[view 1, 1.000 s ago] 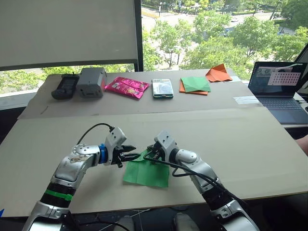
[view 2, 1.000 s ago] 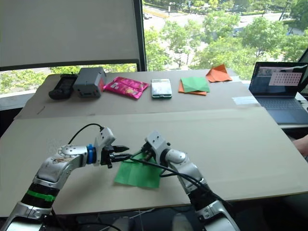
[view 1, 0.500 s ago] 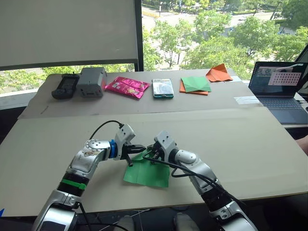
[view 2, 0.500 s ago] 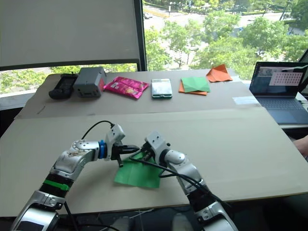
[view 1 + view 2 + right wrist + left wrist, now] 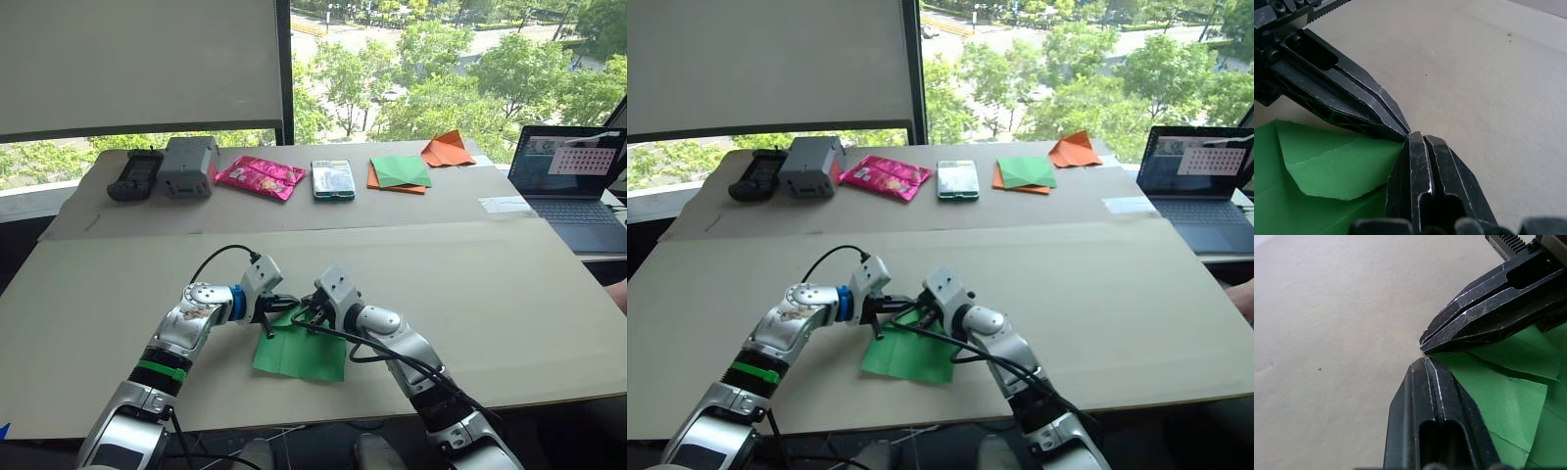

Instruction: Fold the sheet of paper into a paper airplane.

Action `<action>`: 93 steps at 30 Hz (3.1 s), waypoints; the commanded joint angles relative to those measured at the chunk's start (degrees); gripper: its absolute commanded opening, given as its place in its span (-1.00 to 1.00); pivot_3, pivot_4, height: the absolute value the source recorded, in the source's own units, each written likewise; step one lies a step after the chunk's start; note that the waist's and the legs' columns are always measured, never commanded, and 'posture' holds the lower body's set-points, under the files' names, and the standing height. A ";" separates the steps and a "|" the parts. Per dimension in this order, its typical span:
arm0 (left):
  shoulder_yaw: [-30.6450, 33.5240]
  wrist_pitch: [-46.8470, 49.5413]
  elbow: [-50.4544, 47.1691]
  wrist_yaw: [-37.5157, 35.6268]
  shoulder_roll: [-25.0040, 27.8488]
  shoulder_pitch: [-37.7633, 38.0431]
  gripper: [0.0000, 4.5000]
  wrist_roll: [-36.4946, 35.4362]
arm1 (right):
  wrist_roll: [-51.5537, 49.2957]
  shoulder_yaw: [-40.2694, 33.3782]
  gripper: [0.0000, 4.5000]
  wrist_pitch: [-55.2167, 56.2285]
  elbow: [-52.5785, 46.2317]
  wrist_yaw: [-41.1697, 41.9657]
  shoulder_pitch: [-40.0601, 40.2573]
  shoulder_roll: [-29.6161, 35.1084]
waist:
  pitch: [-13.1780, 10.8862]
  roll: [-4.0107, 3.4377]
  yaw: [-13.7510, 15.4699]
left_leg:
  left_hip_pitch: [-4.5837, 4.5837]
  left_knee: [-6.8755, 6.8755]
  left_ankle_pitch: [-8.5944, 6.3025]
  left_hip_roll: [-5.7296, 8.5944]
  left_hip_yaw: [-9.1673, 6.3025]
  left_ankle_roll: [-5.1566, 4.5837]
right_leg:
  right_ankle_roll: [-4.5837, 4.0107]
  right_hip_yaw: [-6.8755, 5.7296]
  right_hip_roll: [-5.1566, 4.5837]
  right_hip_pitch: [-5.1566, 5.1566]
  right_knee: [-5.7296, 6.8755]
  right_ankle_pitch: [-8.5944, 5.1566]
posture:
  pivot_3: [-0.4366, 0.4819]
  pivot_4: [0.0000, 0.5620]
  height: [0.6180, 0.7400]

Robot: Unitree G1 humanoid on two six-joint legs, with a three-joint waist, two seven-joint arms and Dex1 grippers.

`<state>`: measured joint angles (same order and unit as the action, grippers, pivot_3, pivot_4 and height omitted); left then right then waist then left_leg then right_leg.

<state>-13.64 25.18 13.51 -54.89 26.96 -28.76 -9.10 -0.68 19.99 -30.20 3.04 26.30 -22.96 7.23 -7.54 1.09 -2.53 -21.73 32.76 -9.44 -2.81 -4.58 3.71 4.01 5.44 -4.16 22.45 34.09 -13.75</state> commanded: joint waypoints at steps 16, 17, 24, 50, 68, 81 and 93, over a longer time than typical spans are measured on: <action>-5.26 -7.68 -0.08 -2.93 4.32 2.55 -0.99 7.88 | 0.71 0.65 -1.00 -2.59 0.69 -1.08 1.46 -0.55 | 0.28 -0.18 -0.24 | 0.06 -0.01 -0.10 0.00 0.00 0.16 | 0.00 0.00 -0.02 -0.04 0.00 0.00 | -0.05 -0.47 0.87; -5.10 -7.55 -0.54 -3.14 4.70 2.95 -0.99 7.74 | 0.73 0.65 -1.00 -2.62 0.68 -1.12 1.50 -0.58 | 0.30 -0.19 -0.29 | 0.06 -0.02 -0.10 -0.01 0.00 0.15 | 0.00 0.00 -0.01 -0.02 0.00 -0.01 | -0.05 -0.47 0.87; -4.19 -6.05 -4.77 -5.32 7.84 6.54 -0.99 6.55 | 0.79 0.51 -1.00 -2.61 1.23 -1.22 1.19 -0.87 | 0.36 -0.25 -0.69 | 0.10 -0.05 -0.12 -0.01 0.00 0.15 | -0.02 -0.01 -0.02 -0.02 0.01 -0.02 | -0.05 -0.47 0.87; 2.99 1.46 -8.66 -5.19 5.33 1.02 -0.99 -2.40 | 0.85 0.34 -1.00 -1.73 3.22 -1.28 -0.07 -1.53 | 0.34 -0.21 -1.29 | -0.22 -0.06 -0.13 -0.01 0.00 0.16 | -0.06 -0.03 -0.03 0.30 0.01 -0.04 | -0.05 -0.47 0.87; -2.61 -5.93 -1.48 -6.35 5.17 4.62 -0.99 3.99 | 0.77 0.42 -1.00 -2.86 1.27 -1.95 1.13 -1.42 | 0.39 -0.26 -1.28 | -0.18 -0.06 -0.01 -0.01 -0.01 -0.04 | -0.05 -0.01 -0.01 0.23 0.01 -0.04 | -0.05 -0.47 0.87; -1.13 -3.66 -7.61 -7.93 10.19 11.13 -0.99 2.76 | 0.66 0.33 -1.00 -2.78 1.94 -1.89 0.50 -1.70 | 0.47 -0.31 -1.39 | -0.01 -0.07 -0.16 -0.02 0.00 0.20 | -0.07 -0.01 -0.05 0.15 0.01 -0.05 | -0.05 -0.47 0.87; -0.56 -2.42 -12.09 -8.28 13.53 16.03 -0.99 2.29 | 0.68 0.40 -1.00 -2.78 1.94 -1.91 0.54 -1.84 | 0.53 -0.39 -1.41 | -0.01 -0.09 -0.19 -0.02 0.00 0.25 | -0.12 -0.03 -0.11 0.19 -0.01 -0.09 | -0.05 -0.47 0.87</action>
<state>-12.09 20.28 -0.10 -62.13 39.44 -14.88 -8.00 -0.68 20.22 -31.29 3.85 24.76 -23.03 5.25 -7.02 0.70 -3.94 -21.74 32.67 -9.64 -2.83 -4.57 3.96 3.89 5.41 -4.27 22.65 34.08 -13.84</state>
